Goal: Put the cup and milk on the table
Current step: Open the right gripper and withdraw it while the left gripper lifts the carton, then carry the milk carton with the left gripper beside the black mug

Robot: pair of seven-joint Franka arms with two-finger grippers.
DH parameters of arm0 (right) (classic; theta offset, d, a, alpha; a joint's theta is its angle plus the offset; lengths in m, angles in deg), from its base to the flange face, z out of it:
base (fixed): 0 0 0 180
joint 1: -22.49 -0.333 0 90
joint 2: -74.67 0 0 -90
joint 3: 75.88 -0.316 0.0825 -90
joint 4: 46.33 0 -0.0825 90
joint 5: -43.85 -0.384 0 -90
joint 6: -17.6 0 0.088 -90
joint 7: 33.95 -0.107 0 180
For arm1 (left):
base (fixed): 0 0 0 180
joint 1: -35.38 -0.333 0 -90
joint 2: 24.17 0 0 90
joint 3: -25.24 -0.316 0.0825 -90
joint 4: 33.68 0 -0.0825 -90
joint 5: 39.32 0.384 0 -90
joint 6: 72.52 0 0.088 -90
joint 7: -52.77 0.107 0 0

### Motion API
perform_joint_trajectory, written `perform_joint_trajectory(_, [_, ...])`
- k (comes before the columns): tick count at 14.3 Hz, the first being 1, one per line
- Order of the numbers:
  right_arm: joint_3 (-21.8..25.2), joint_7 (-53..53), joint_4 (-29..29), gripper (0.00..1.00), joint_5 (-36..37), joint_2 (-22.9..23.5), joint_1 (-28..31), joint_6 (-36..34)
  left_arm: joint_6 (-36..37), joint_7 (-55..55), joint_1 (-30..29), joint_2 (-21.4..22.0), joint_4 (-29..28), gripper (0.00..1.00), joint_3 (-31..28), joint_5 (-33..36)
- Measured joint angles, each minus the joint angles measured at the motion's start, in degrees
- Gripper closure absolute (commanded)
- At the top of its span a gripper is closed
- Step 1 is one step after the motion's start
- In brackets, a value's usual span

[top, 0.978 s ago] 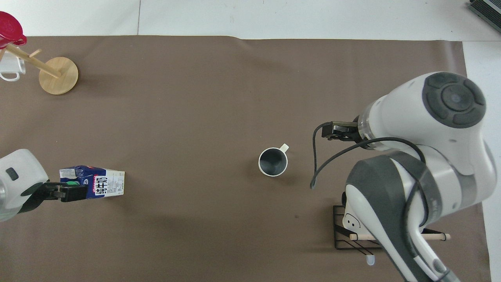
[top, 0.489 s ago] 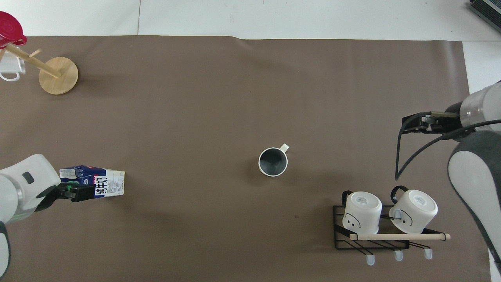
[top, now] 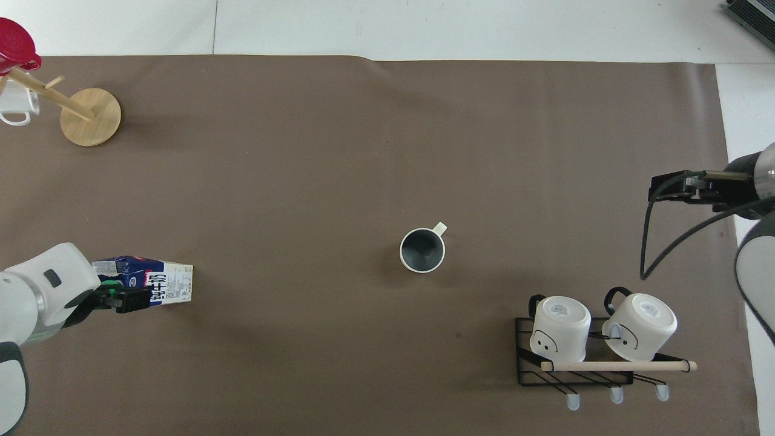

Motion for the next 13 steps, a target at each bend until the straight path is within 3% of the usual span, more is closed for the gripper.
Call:
perform_joint_trajectory(5, [-0.2,0.0,2.4,0.0,0.0,-0.4,0.0,-6.8,-0.1,0.1,0.0,0.0,0.0,0.63,0.0,0.0])
perform_joint_trajectory(10, [-0.5,0.2,3.2,0.0,0.0,-0.8,0.0,-9.9,0.1,0.1,0.0,-0.2,1.2,0.66,0.2,0.0])
perform_joint_trajectory(13, [-0.4,0.2,3.4,0.0,0.0,-1.3,0.0,-11.5,3.6,-1.8,0.4,-1.2,5.8,0.68,0.6,0.0])
